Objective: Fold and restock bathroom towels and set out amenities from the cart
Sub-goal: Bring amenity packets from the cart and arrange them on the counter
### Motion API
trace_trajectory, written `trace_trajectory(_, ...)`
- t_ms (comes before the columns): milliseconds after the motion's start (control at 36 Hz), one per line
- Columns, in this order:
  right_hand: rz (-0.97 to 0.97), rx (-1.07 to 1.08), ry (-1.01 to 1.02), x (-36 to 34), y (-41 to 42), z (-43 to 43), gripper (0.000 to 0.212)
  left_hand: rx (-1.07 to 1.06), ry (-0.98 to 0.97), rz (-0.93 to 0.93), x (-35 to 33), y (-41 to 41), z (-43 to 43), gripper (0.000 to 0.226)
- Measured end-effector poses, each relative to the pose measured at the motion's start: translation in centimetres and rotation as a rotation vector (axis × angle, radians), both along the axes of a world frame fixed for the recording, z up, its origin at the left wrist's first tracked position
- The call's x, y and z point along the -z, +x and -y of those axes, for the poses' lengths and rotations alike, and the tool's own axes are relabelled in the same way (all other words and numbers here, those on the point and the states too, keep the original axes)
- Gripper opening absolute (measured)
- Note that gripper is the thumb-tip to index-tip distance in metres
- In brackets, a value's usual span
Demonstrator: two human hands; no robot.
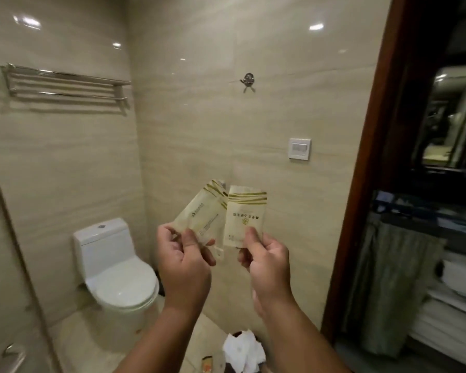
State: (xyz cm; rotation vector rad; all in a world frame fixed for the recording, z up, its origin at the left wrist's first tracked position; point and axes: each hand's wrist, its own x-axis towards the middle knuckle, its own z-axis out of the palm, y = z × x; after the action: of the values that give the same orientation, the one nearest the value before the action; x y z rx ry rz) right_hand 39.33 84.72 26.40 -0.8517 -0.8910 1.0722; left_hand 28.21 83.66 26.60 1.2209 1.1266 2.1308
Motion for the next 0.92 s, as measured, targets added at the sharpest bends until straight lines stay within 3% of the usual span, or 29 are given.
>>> trace_trajectory(306,0.07,0.398,0.024,-1.2,13.0,-10.0,0.025,0.441,0.029,0.011,0.2,14.4,-15.3,0.016)
trace_trajectory(583,0.036,0.651,-0.011,0.2,25.5,-13.6,0.022,0.747,-0.004,-0.003,1.4,28.5,-21.1,0.018)
trace_trajectory(917,-0.006,0.794,-0.017,1.7,44.9,-17.1,0.025,0.753,-0.036,-0.185,3.4,48.8,-25.6,0.009)
